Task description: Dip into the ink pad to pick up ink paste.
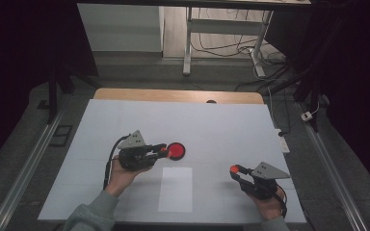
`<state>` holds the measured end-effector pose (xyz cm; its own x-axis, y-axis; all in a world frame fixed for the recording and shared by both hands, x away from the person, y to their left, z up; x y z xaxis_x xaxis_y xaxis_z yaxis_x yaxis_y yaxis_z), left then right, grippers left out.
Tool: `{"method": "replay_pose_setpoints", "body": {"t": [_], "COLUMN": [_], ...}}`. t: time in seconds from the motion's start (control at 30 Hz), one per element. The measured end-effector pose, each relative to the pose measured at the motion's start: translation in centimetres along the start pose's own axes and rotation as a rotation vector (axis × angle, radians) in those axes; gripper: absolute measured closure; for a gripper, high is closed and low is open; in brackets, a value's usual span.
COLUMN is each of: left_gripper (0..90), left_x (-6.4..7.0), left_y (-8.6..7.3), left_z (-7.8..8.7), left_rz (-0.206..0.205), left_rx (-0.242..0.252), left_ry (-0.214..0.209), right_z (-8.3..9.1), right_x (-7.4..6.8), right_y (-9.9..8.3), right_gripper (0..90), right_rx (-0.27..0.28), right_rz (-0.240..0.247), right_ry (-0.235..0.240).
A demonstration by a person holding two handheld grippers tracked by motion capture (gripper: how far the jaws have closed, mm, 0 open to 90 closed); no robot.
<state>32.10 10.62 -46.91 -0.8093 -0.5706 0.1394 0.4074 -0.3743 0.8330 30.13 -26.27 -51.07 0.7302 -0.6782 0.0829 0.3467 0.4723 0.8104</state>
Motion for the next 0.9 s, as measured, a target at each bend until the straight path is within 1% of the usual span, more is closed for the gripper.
{"method": "replay_pose_setpoints", "body": {"t": [0.17,0.43,0.47,0.67,0.73,0.77,0.8,0.9], "left_gripper": [72.4,72.4,72.4,72.4,72.4,72.4,72.4,72.4], "left_x": [-0.6,-1.5,-1.8,-2.7,-2.9,-3.1,-3.2,-3.5], "left_y": [0.3,0.7,0.9,1.3,1.3,1.2,1.2,0.9], "left_z": [-0.5,-1.5,-2.1,-3.8,-4.3,-4.5,-4.7,-5.2], "left_rz": [-0.004,0.007,0.005,0.024,0.025,0.030,0.032,0.036], "left_rx": [-0.017,-0.030,-0.038,-0.057,-0.067,-0.069,-0.075,-0.090], "left_ry": [0.022,0.018,0.017,0.009,0.011,0.007,0.007,0.008], "right_z": [-0.2,-0.6,-0.7,-1.2,-1.3,-1.2,-1.2,-1.3], "right_x": [-0.2,-0.2,-0.2,-0.2,-0.2,-0.1,-0.1,0.0], "right_y": [0.1,0.3,0.4,0.7,0.8,0.8,0.8,0.8], "right_gripper": [64.7,64.8,64.7,64.7,64.7,64.8,64.8,64.7], "right_rx": [-0.002,0.005,0.002,0.003,0.006,0.001,0.007,0.008], "right_rz": [0.002,0.000,0.002,0.000,0.000,0.004,0.000,-0.007], "right_ry": [0.012,0.024,0.023,0.034,0.034,0.026,0.032,0.031]}}
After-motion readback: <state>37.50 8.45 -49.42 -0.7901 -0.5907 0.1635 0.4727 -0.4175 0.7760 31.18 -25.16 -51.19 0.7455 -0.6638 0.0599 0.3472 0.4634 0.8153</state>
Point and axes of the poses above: each handheld gripper's, and its own axes: z roughly backward along the jaws, y roughly out of its top, x roughly to its right, the point moved 3 cm from there along -z, roughly forward along the jaws, and after that the axes turned 7 degrees about -x, right-handed, at the moved point
